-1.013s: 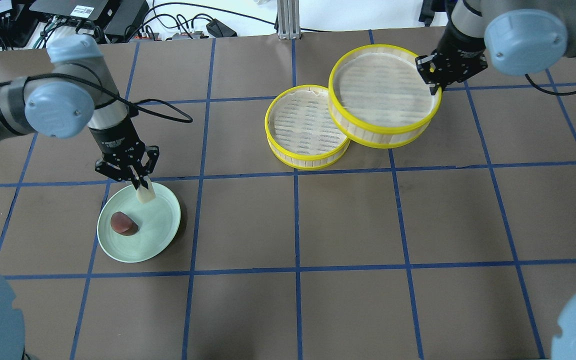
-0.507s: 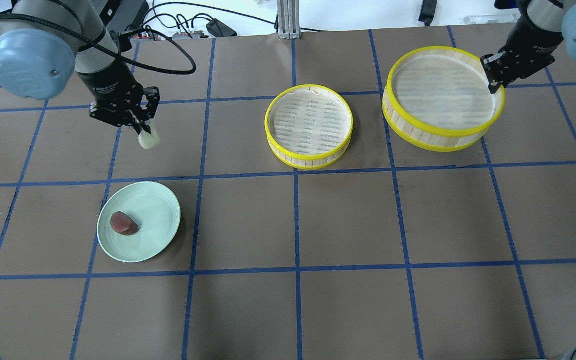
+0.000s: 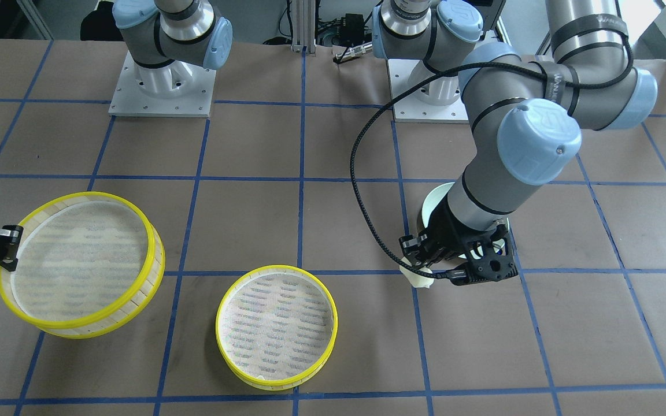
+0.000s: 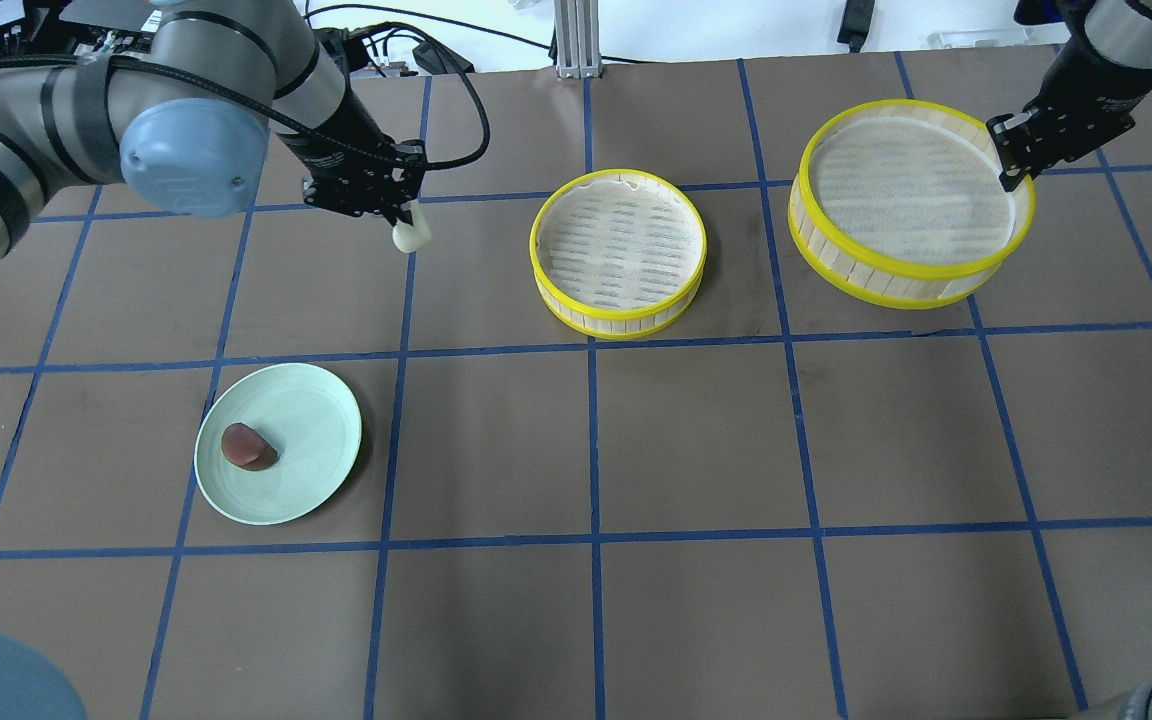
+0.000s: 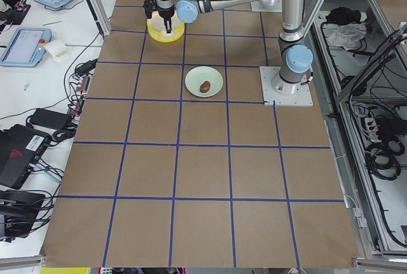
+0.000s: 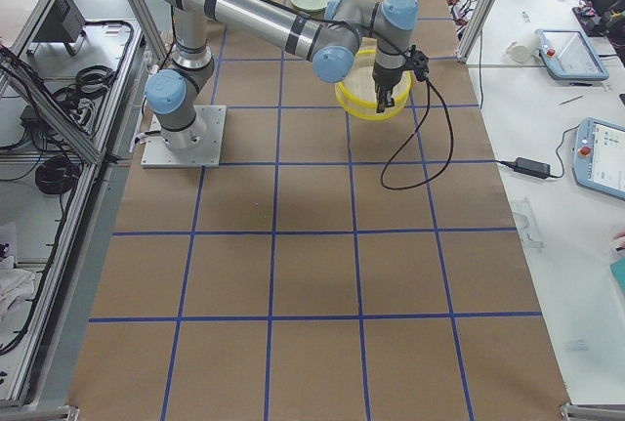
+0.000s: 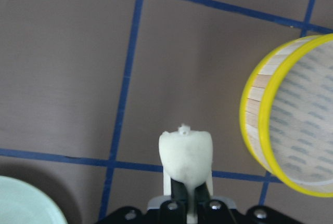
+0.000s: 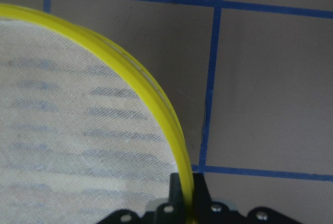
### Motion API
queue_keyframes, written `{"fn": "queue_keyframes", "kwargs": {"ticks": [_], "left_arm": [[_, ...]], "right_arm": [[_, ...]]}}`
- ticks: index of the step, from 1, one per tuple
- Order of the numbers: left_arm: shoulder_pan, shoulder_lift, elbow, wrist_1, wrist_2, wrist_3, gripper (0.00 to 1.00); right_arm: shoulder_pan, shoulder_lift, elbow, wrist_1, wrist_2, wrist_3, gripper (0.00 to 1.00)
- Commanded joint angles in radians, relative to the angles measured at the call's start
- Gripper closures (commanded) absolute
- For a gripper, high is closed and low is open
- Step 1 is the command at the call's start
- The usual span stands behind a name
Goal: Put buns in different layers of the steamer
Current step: 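Carry the white bun with the left gripper over the bottom steamer tier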
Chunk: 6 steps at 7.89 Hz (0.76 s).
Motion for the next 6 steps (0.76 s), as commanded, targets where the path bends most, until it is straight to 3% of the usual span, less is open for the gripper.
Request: {"fn": "queue_keyframes", "kwargs": {"ticks": [1, 3, 4, 5, 6], "left_arm": [[-0.097, -0.082, -0.001, 0.187, -0.142, -0.1, 0.99], [-0.161, -0.109, -0.001, 0.222, -0.179, -0.115, 0.98], [-0.177, -0.129, -0.001, 0.267, -0.238, -0.118, 0.92], [-0.184, -0.153, 0.001, 0.302, -0.248, -0.12, 0.84], [-0.185, -0.181, 0.001, 0.336, -0.248, -0.118, 0.82]], "right_arm": [[-0.021, 0.005, 0.001, -0.002, -0.003, -0.011, 1.0], [-0.024, 0.005, 0.003, -0.002, -0.003, -0.014, 1.0], [-0.024, 0.005, 0.006, -0.001, -0.003, -0.014, 1.0], [-0.024, 0.005, 0.006, -0.002, -0.002, -0.014, 1.0], [-0.024, 0.005, 0.006, -0.001, -0.002, -0.014, 1.0]]}}
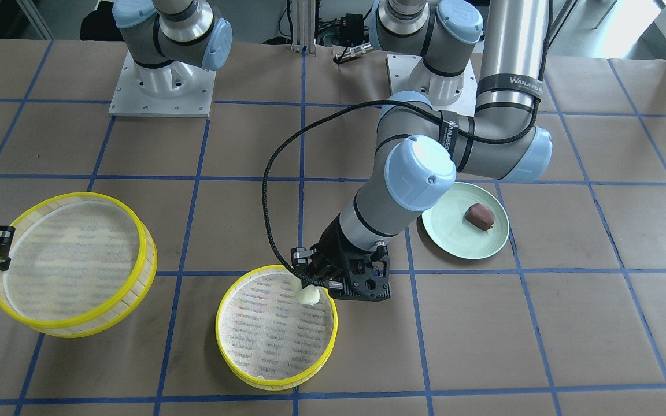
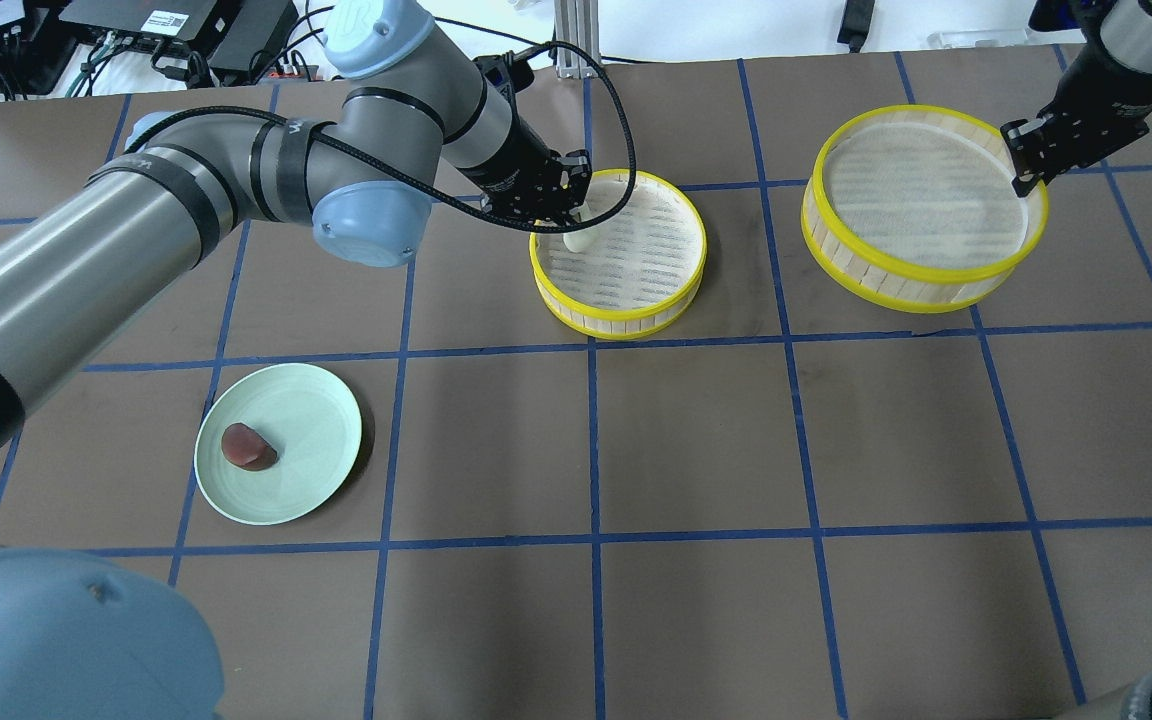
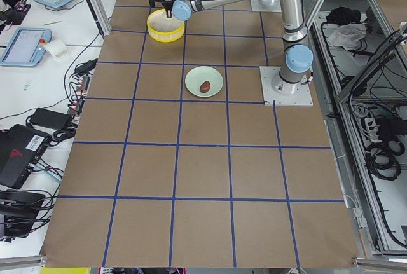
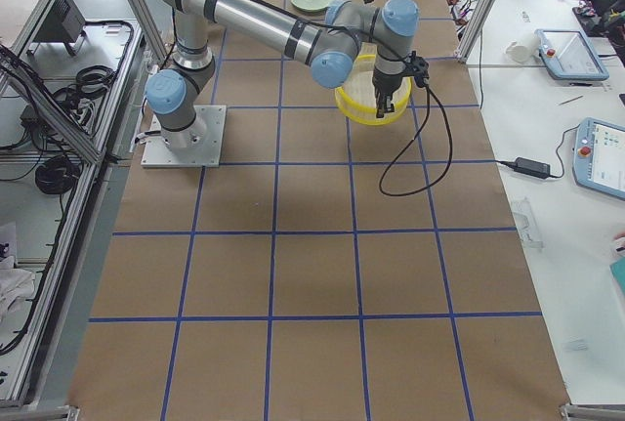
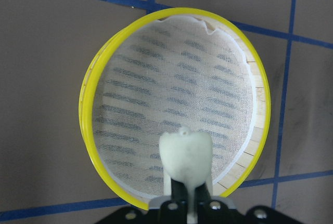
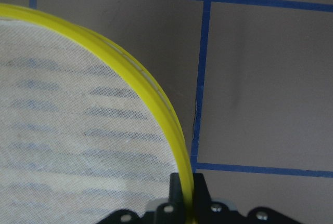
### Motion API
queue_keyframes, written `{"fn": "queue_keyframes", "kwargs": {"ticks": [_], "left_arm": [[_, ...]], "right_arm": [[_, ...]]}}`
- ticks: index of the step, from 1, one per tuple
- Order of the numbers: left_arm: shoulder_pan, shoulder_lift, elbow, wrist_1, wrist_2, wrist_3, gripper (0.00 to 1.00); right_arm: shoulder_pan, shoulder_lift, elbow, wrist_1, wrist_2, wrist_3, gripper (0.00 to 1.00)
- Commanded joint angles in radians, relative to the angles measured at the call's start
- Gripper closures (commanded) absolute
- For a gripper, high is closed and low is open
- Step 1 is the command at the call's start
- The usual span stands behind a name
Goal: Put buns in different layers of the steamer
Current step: 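Carry the white bun with the left gripper over the bottom steamer tier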
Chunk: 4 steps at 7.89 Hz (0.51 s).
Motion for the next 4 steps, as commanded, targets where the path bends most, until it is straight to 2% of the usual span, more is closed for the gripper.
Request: {"fn": "queue_keyframes", "kwargs": {"ticks": [1, 4], "left_arm": [[-0.011, -0.08, 0.015, 0.102, -0.021, -0.002, 0.75], [-0.011, -0.128, 0.024, 0.118, -0.018, -0.004, 0.61]], "right_arm": [[-0.001, 0.0, 0.002, 0.002, 0.001, 0.001, 1.0], [-0.001, 0.0, 0.004, 0.007, 0.001, 0.004, 1.0]]}}
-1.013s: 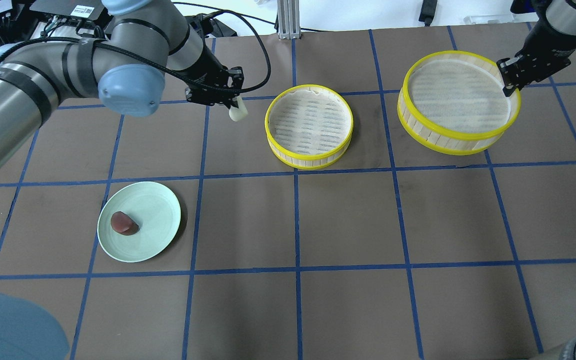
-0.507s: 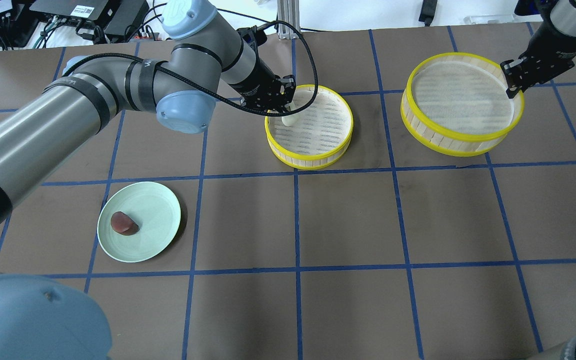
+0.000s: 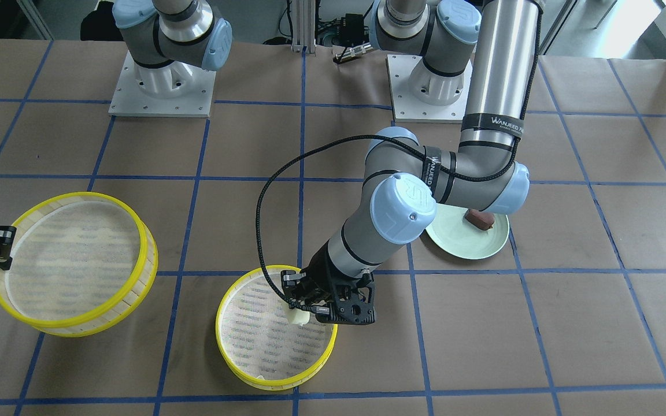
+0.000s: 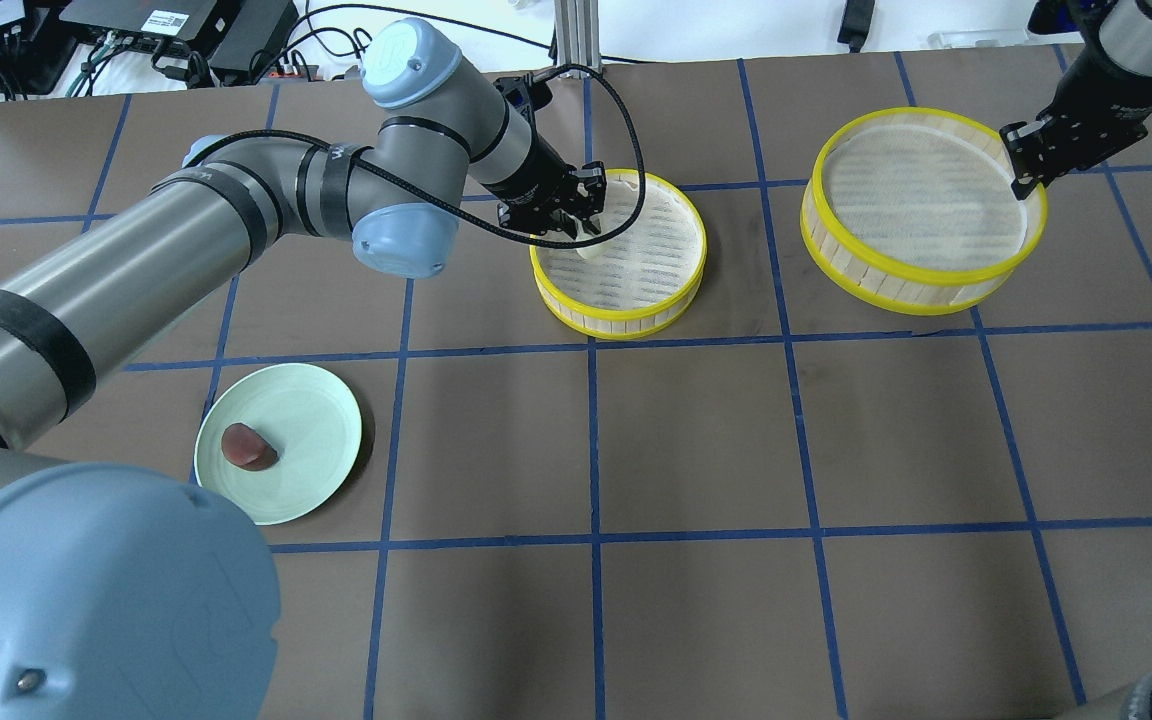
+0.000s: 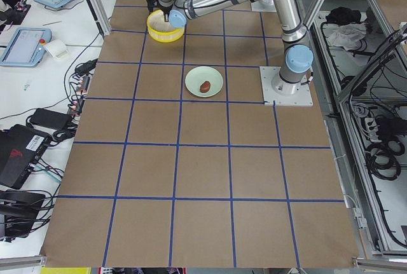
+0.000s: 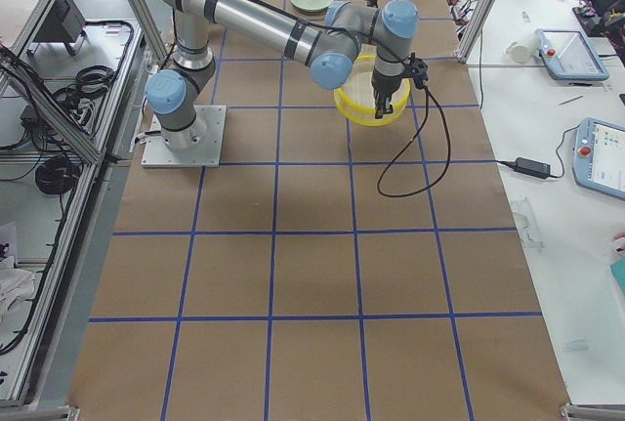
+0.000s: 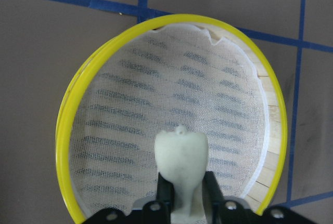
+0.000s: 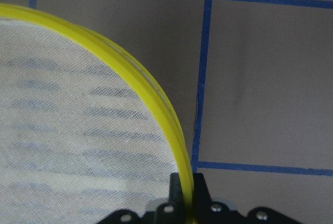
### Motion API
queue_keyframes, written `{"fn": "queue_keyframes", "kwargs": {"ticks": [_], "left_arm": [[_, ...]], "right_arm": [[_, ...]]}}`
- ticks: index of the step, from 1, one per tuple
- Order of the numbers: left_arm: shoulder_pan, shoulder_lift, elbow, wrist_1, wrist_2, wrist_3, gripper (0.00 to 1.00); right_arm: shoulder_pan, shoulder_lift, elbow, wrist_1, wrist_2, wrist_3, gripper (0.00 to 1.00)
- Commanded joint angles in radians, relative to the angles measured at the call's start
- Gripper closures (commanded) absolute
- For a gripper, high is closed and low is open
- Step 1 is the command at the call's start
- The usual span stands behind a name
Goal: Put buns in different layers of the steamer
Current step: 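Lower the white bun into the bottom tier and open the left gripper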
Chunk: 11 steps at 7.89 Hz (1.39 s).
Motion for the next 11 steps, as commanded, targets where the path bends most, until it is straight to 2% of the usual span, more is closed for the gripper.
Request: {"fn": "queue_keyframes", "kwargs": {"ticks": [1, 2, 3, 6, 7, 8, 9, 10, 11], "left_arm": [[0.0, -0.035, 0.009, 0.022, 0.0, 0.0, 0.53], [0.0, -0.038, 0.009, 0.025, 0.003, 0.0, 0.5], [0.0, -0.038, 0.009, 0.029, 0.01, -0.026, 0.35], [0.0, -0.014, 0.015, 0.042, 0.0, -0.124, 0.14], [0.0, 0.023, 0.005, 0.023, 0.016, -0.135, 0.02], [0.001, 0.056, 0.003, -0.061, 0.095, -0.121, 0.01], [0.001, 0.081, -0.002, -0.145, 0.27, -0.012, 0.0], [0.019, 0.107, -0.003, -0.253, 0.378, 0.105, 0.0], [0.071, 0.145, -0.003, -0.325, 0.445, 0.124, 0.0]], "right_arm": [[0.0, 0.0, 0.001, 0.004, 0.0, -0.001, 1.0], [0.0, 0.0, 0.001, -0.001, 0.0, -0.001, 1.0], [0.0, 0.0, 0.001, -0.001, 0.0, -0.001, 1.0], [0.0, 0.0, 0.002, 0.002, 0.002, 0.0, 1.0], [0.0, 0.0, 0.002, 0.002, 0.002, 0.003, 1.0], [0.0, 0.0, 0.002, 0.004, 0.002, 0.005, 1.0], [0.0, 0.0, 0.002, -0.001, 0.003, 0.011, 1.0], [0.0, -0.003, 0.002, -0.001, 0.006, 0.015, 1.0], [0.008, -0.011, 0.001, -0.002, 0.014, 0.044, 1.0]]}}
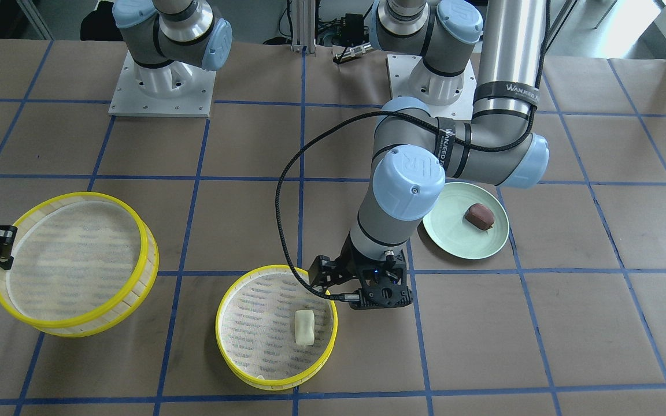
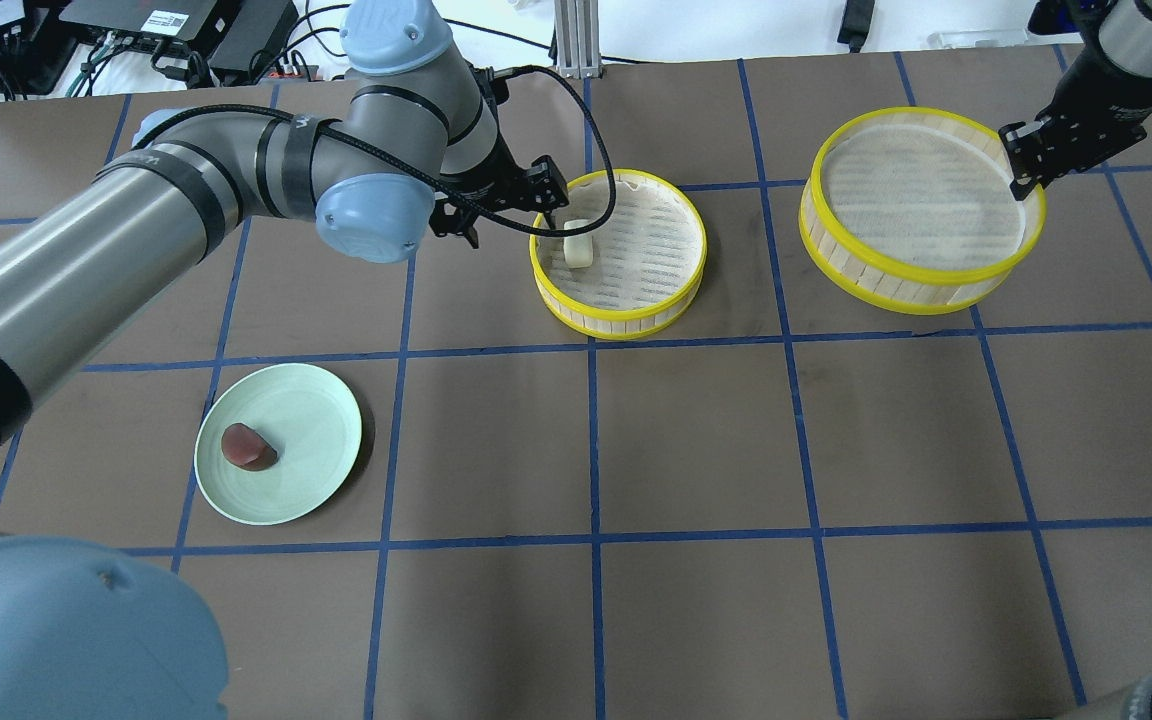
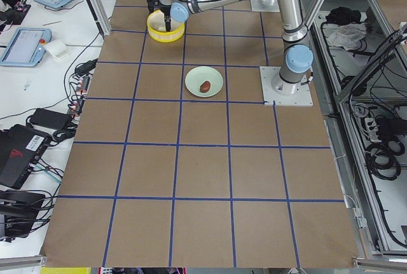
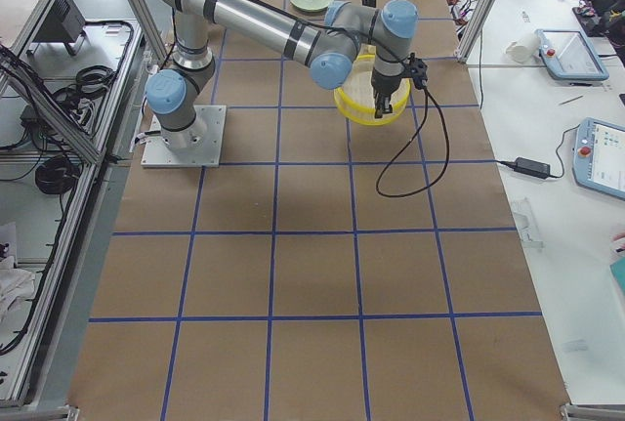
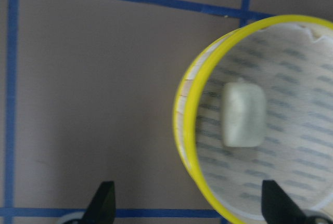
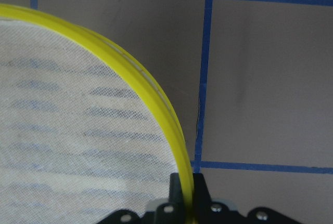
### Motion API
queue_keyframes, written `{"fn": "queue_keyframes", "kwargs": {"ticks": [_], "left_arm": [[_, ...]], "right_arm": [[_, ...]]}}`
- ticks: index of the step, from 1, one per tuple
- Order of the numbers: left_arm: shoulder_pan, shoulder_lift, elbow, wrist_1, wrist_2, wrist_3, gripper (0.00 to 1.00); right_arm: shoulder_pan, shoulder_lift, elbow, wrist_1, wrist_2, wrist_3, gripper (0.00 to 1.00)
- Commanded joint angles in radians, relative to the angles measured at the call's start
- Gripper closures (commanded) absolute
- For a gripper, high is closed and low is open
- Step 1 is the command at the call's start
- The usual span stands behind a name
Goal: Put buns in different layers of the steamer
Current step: 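Restack the top tier with the right gripper while the left returns to the plate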
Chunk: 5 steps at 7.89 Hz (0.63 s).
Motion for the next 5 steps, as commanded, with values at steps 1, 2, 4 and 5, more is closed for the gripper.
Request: {"fn": "queue_keyframes", "kwargs": {"ticks": [1, 2, 4, 5], "left_arm": [[0.127, 0.099, -0.004, -0.238, 0.194, 0.112, 0.0], [0.176, 0.129, -0.007, -0.324, 0.197, 0.147, 0.0], [0.309, 0.149, -0.028, -0.351, 0.194, 0.178, 0.0], [0.358, 0.15, -0.103, -0.337, 0.194, 0.233, 0.0]], "right_arm": [[0.012, -0.009, -0.001, -0.004, 0.011, 0.05, 1.0], [0.027, -0.01, -0.003, -0.027, 0.012, 0.084, 1.0], [0.136, -0.003, -0.012, -0.065, 0.008, 0.267, 1.0], [0.189, 0.009, -0.014, -0.09, 0.009, 0.373, 1.0]]}}
